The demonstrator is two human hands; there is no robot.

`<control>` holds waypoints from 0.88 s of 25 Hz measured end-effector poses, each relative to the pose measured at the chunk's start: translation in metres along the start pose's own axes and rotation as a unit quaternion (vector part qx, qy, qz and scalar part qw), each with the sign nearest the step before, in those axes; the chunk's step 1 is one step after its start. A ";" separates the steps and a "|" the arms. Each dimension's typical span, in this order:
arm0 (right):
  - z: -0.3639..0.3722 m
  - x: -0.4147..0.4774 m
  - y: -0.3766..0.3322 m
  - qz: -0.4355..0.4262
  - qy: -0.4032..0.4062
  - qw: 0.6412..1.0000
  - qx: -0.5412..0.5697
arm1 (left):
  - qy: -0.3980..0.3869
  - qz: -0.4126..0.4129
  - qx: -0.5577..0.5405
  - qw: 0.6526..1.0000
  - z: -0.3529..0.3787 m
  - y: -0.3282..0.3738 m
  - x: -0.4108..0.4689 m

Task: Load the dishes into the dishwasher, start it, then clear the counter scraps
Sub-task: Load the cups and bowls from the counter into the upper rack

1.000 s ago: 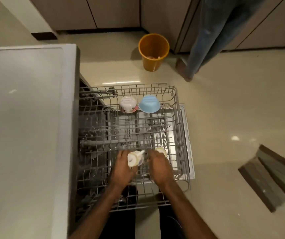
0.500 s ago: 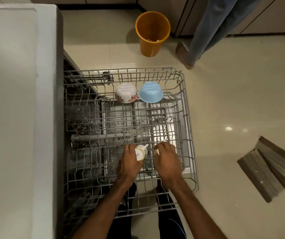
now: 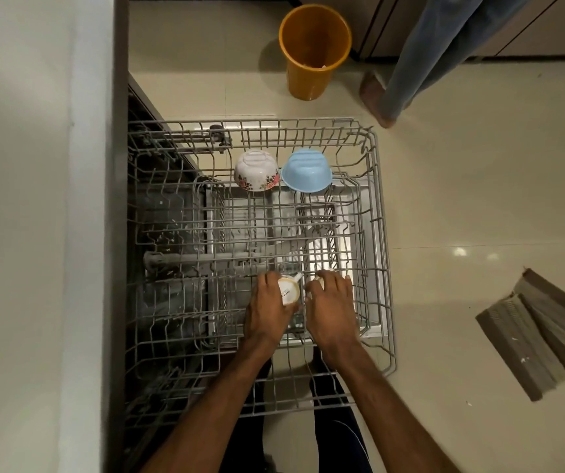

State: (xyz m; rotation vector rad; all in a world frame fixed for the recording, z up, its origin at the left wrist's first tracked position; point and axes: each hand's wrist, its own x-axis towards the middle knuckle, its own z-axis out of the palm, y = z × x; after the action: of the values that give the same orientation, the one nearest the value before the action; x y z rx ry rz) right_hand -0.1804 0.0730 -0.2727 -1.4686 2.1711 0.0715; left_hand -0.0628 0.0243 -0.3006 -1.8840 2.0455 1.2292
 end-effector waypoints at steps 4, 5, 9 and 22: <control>-0.012 -0.007 0.004 -0.016 -0.001 1.000 -0.006 | 0.006 0.010 0.018 1.000 -0.012 0.007 -0.007; -0.016 -0.009 0.005 -0.023 -0.002 1.000 -0.009 | 0.013 0.016 0.019 1.000 -0.017 0.009 -0.011; -0.050 -0.019 -0.002 -0.068 -0.009 0.998 -0.008 | 0.060 0.033 0.029 0.997 -0.053 0.025 -0.040; -0.175 -0.161 -0.186 -0.502 -0.028 0.847 0.171 | 0.427 -0.175 -0.076 0.884 -0.197 0.009 -0.305</control>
State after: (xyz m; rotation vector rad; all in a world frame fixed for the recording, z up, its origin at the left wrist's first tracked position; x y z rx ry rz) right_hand -0.0381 0.0772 -0.0067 -2.1167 1.0481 -0.5924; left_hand 0.0842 0.1455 0.0083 -3.0878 1.7484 0.4934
